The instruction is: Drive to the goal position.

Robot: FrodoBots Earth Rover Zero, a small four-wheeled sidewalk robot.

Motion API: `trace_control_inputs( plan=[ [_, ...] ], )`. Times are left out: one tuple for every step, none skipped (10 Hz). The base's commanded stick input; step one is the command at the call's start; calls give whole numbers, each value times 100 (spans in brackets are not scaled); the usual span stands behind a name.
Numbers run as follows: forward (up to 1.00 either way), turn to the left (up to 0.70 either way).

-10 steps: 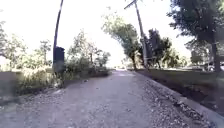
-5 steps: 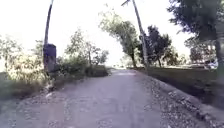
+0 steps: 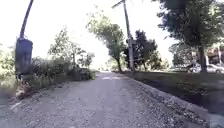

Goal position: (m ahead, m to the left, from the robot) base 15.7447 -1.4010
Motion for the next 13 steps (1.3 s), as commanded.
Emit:
trace_control_inputs(
  plan=[
    [85, 0],
    [85, 0],
    [85, 0],
    [85, 0],
    [85, 0],
    [85, 0],
    [85, 0],
    [85, 0],
    [85, 0],
    [85, 0],
    [85, 0],
    [85, 0],
    [85, 0]
  ],
)
